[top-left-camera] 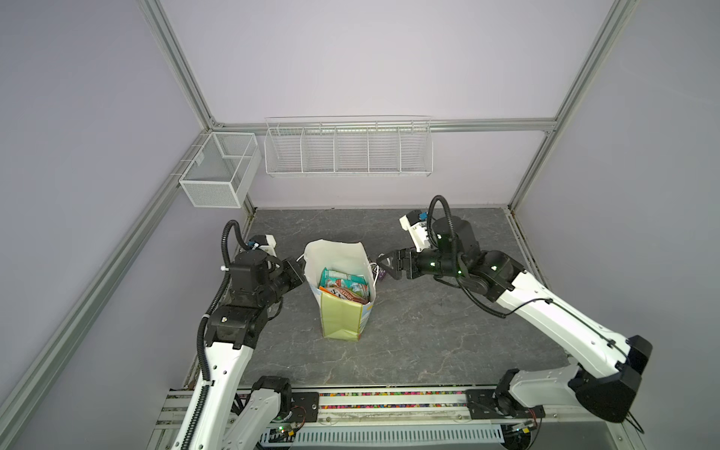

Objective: Place the snacks into the paper bag
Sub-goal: Shake the paper bag at the center of the table.

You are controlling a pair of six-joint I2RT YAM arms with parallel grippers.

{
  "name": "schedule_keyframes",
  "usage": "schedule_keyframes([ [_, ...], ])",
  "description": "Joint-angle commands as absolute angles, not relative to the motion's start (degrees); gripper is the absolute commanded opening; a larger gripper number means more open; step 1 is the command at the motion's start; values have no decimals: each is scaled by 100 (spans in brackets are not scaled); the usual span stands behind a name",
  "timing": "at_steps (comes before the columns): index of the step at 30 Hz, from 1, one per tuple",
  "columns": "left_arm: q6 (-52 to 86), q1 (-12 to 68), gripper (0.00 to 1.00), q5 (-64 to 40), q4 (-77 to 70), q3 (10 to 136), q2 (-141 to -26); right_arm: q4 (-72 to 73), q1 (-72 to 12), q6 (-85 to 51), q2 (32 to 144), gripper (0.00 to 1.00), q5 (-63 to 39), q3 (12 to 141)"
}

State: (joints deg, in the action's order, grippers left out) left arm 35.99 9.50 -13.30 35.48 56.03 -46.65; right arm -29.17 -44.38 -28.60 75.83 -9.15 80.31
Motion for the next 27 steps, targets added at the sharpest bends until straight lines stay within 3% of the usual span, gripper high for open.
schedule_keyframes([
  [1, 3632, 949, 0, -1239, 3318, 5721, -4547, -3265, -4117, -2654, 7427, 90, -409, 7901],
  [11, 3570, 949, 0, -1529, 3236, 5679, -4563, -3221, -3120, -2560, 7930, 89, -1142, 7502],
  [27, 3410, 949, 0, -1688, 3392, 5800, -4495, -2610, -2487, -2575, 9500, 85, -2329, 7400],
])
